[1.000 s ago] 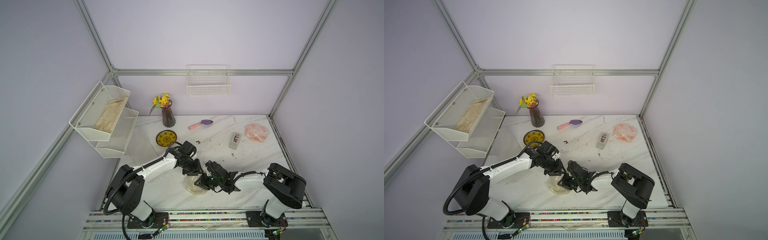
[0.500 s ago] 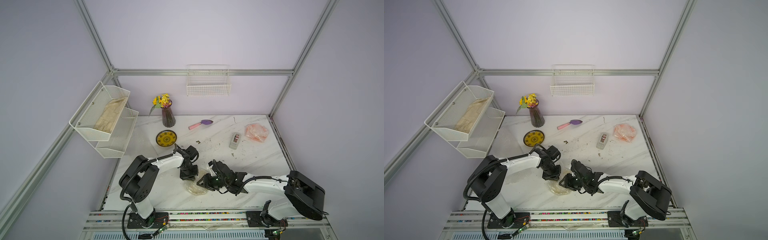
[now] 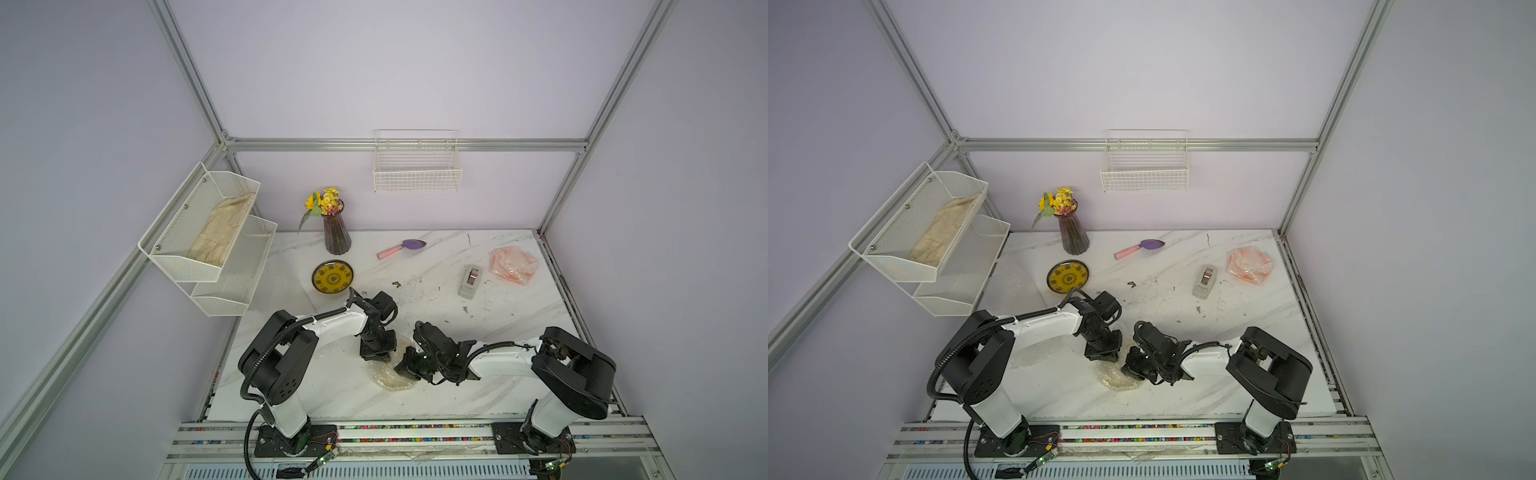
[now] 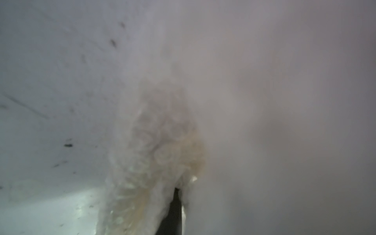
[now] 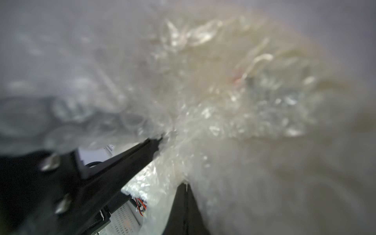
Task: Wrap dinner plates in bubble wrap
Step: Wrap the plate in the bubble wrap.
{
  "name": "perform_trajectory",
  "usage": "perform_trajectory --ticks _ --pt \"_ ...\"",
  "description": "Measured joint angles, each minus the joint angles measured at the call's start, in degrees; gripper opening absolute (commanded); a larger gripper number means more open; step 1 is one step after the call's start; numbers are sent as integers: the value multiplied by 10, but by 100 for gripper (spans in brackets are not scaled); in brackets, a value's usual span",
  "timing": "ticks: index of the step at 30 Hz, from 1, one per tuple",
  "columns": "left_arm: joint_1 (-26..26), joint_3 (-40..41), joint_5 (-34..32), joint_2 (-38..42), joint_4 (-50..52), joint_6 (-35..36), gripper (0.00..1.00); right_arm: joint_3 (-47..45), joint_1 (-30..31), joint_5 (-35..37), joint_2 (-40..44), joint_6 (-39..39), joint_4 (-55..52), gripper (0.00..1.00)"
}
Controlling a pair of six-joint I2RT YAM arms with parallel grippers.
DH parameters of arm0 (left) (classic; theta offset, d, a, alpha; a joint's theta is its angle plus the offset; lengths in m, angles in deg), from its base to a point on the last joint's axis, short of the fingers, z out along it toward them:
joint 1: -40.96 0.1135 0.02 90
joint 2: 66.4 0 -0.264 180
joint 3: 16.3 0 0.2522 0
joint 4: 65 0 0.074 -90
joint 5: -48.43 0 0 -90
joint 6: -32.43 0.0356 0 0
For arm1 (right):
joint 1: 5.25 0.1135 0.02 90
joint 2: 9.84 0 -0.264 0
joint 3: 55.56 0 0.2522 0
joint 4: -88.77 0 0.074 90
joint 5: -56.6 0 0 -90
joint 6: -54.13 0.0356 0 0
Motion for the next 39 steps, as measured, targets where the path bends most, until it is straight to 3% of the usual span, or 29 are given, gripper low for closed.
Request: perform_trajectory --ticks 3,8,12,17,21,25,29,32,35,39 --pt "2 0 -22 21 17 0 20 -5 -1 -6 9 2 -3 0" --pt "37 -9 -74 98 85 6 43 -7 -1 -16 11 -2 -10 0" --pt "72 -87 -85 115 130 41 59 -8 -2 -21 10 -5 -10 0" --pt "80 -199 -48 83 139 102 69 -8 -2 -26 6 -9 -7 0" --pt "80 -252 -4 31 136 138 59 -8 -2 -28 5 -11 -5 0" --pt "80 -255 -5 -8 157 162 52 -8 -2 -28 5 -11 -5 0" --pt "80 -255 -30 -24 188 181 17 -8 -2 -28 5 -11 -5 0" --pt "80 -257 -40 -24 194 192 4 -8 -2 -27 3 -10 -2 0" --pt "80 -283 -43 -35 203 202 0 -8 -2 -20 -5 -1 13 0" --pt "80 -381 -36 -96 226 219 0 -2 -5 11 -22 15 43 0"
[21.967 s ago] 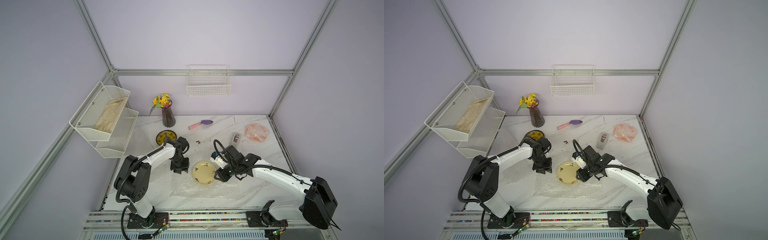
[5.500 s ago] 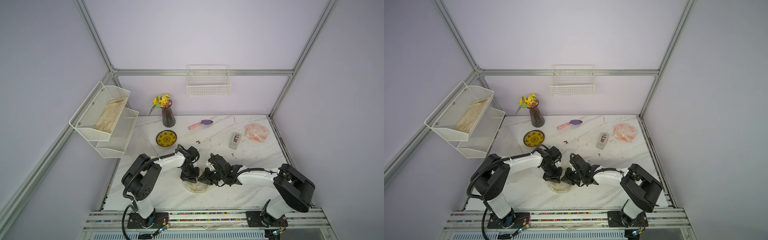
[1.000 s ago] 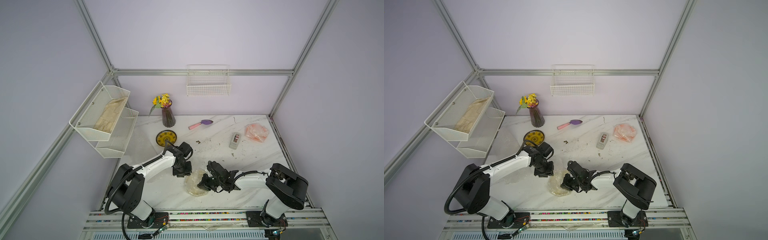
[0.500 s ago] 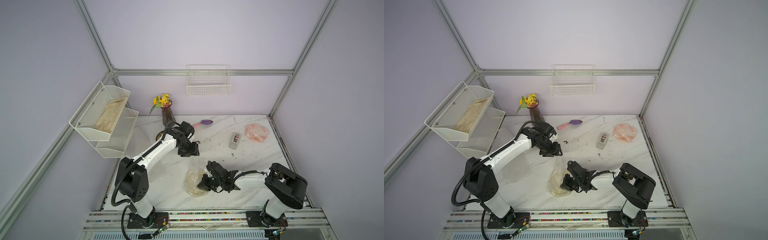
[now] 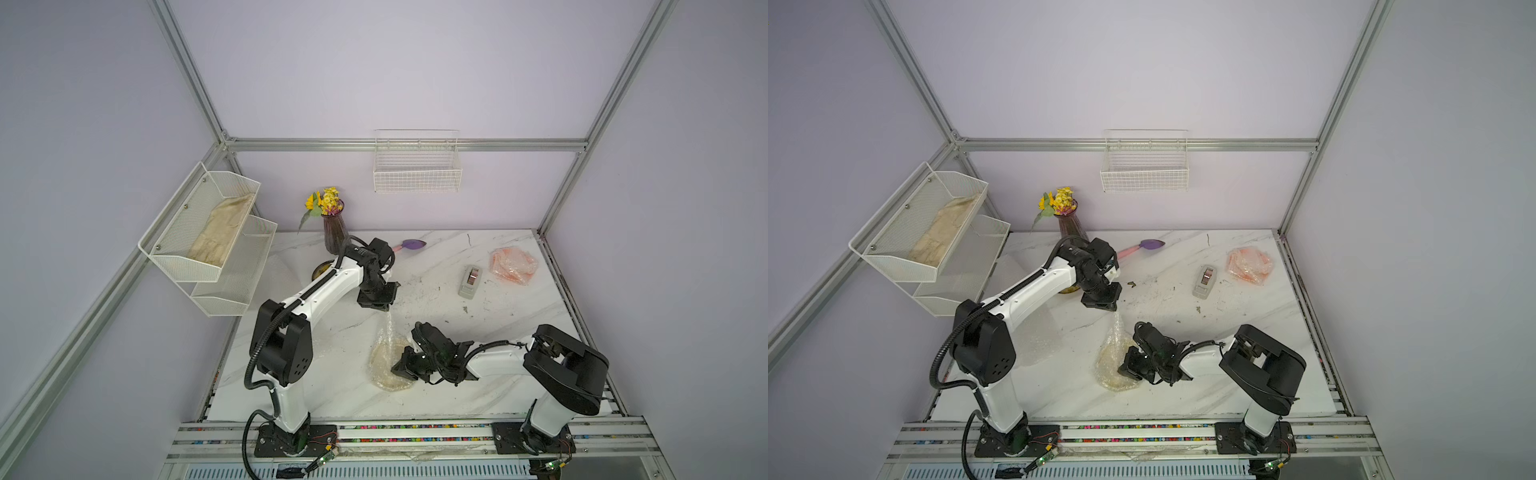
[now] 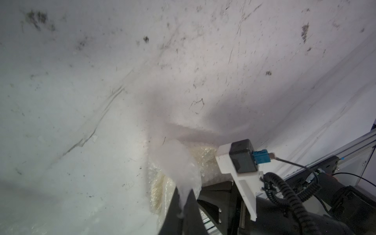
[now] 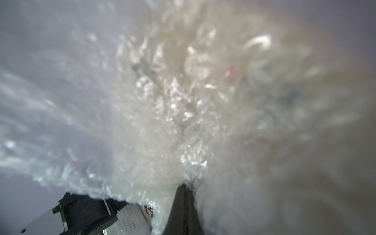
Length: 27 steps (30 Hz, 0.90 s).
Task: Wrap dinner plates in bubble wrap
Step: Wrap the plate in the bubble wrap.
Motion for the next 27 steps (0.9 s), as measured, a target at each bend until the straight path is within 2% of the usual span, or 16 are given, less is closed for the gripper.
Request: perform_trajectory --ticks 4,8,11,16,21,24,27 --pt "0 -26 8 -28 0 4 0 10 -7 33 -18 16 31 0" --pt "-4 -6 13 3 -9 -14 0 2 -9 54 -31 35 70 0" --pt "-18 83 29 80 -41 -48 0 -18 -9 63 -32 50 110 0" --pt "-64 279 81 205 -125 -136 0 -36 -9 71 -32 63 145 0" --pt "-94 436 117 210 -247 -215 0 -38 -9 71 -33 67 151 0" --pt "-94 486 125 200 -306 -237 0 -38 -9 72 -32 67 150 0" --pt "-93 503 132 184 -340 -239 0 -37 -9 77 -23 63 129 0"
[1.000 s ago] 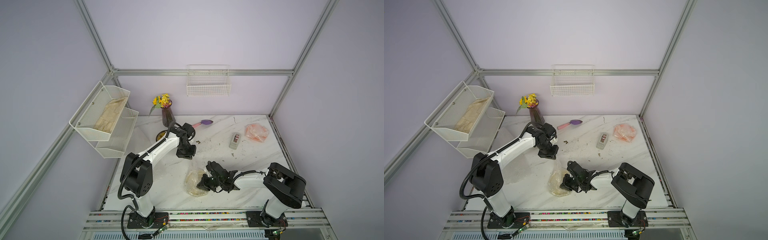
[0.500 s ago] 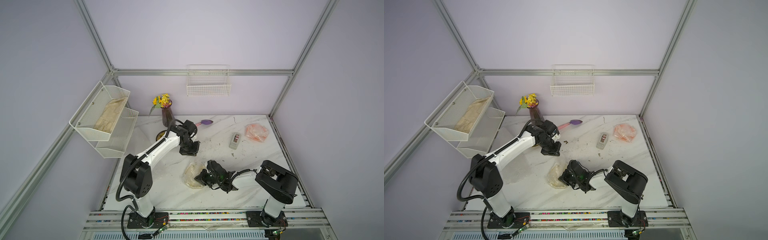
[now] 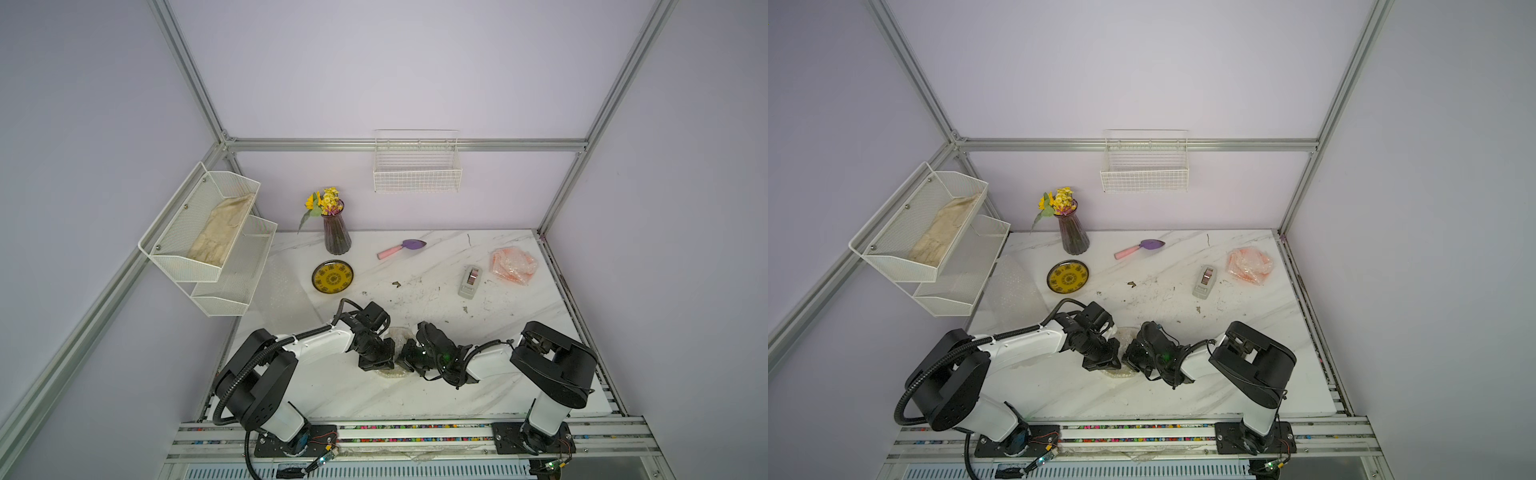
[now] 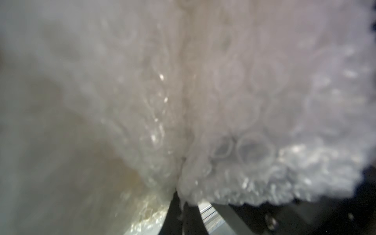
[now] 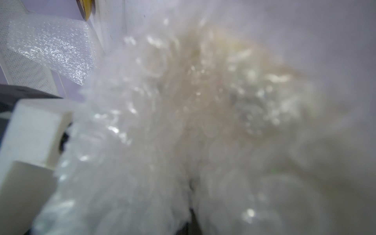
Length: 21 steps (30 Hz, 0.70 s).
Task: Wrap dinner plates in bubble wrap
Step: Wrap the plate in the bubble wrap.
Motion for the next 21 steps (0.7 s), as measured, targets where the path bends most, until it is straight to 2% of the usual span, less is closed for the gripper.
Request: perform_trajectory --ticks 5,12,15,21 --pt "3 -7 39 -43 -20 14 0 11 0 18 54 -15 -114 0" --pt "7 -12 59 -56 -17 33 0 12 -12 43 165 -44 -280 0" --pt "7 -18 58 -54 -8 35 0 11 -16 47 150 -57 -300 0" --pt "-19 -39 39 -35 35 35 0 15 -17 36 112 -67 -266 0"
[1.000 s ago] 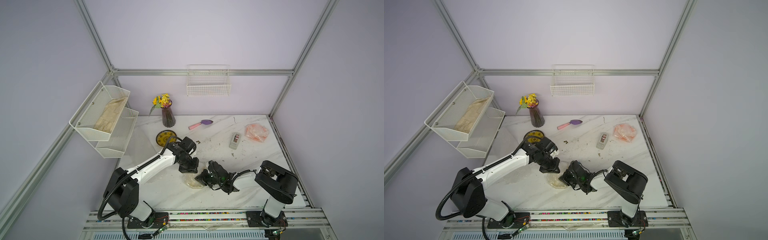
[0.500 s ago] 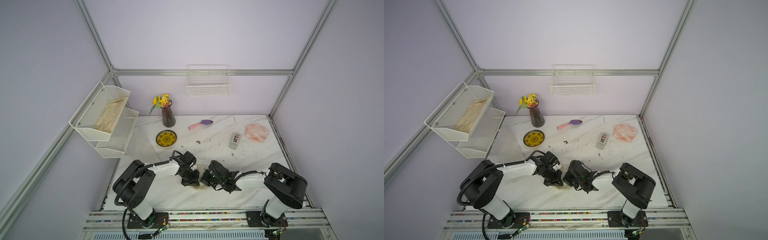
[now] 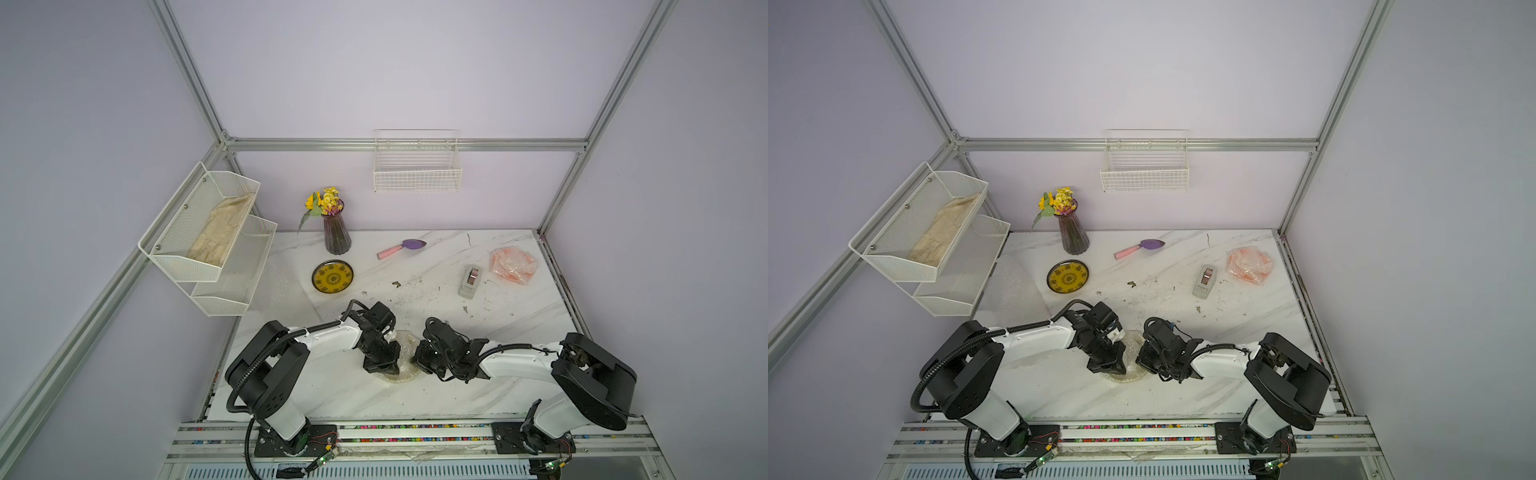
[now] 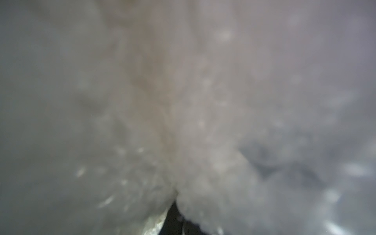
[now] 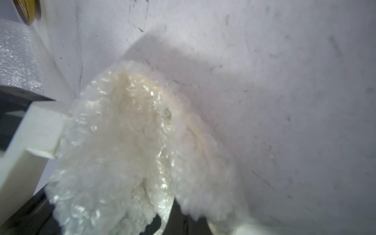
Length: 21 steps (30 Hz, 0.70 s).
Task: Wrap dinner plates in bubble wrap
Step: Wrap the plate in the bubble wrap.
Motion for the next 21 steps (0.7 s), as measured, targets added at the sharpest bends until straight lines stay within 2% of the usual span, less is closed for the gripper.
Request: perform_trajectory --ticks 5,8,10,12,15,18,21 --pt "-15 -13 0 -35 9 22 0 0 0 0 4 0 3 0" --pt "-15 -23 16 -57 14 43 0 -1 0 10 26 0 -30 0" --pt "-15 -29 30 -72 18 57 0 -1 0 24 57 -4 -71 8" --pt "-15 -31 42 -80 20 66 0 0 -1 40 101 -13 -111 25" --pt "-15 -31 46 -83 20 74 0 15 -3 49 139 -36 -143 39" --pt "-14 -31 49 -84 20 75 0 48 -4 45 128 -59 -153 44" --pt "-14 -31 50 -84 20 75 0 71 -4 38 90 -80 -148 41"
